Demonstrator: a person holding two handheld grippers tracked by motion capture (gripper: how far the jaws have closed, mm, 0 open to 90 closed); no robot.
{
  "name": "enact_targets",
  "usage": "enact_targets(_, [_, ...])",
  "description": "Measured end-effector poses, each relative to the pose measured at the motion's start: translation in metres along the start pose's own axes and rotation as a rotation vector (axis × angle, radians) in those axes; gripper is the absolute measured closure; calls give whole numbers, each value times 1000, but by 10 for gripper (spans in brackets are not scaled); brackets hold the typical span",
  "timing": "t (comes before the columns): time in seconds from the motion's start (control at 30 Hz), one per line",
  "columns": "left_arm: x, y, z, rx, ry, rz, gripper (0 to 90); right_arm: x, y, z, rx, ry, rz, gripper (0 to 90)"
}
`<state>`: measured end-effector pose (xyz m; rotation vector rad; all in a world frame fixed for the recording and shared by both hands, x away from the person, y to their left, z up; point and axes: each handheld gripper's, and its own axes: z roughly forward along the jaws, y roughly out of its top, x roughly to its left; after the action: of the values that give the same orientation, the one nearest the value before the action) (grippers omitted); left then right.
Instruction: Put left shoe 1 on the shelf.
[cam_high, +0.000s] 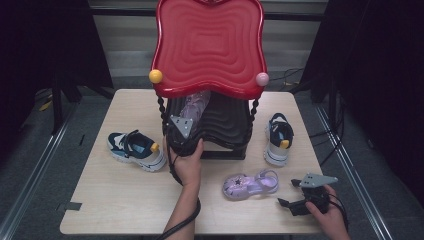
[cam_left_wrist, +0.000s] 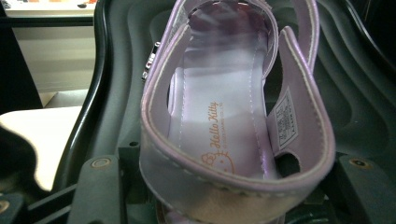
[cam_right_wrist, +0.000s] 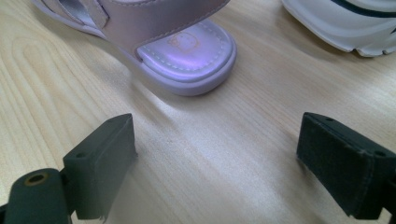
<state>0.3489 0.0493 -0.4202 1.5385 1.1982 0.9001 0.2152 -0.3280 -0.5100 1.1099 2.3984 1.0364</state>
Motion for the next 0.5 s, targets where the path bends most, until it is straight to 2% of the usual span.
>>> enact_targets(0.1, [0, 0, 2, -9, 17, -1, 374, 0, 0, 0, -1, 3, 1, 112])
enact_targets(0.17, [0, 0, 4, -11, 16, -14, 374, 0, 0, 0, -2, 4, 1, 112])
enact_targets(0.33, [1, 3, 9, -3, 23, -4, 373, 0, 0, 0, -1, 3, 1, 112])
enact_targets(0.5, [1, 6, 13, -12, 29, -17, 373, 0, 0, 0, -2, 3, -1, 112])
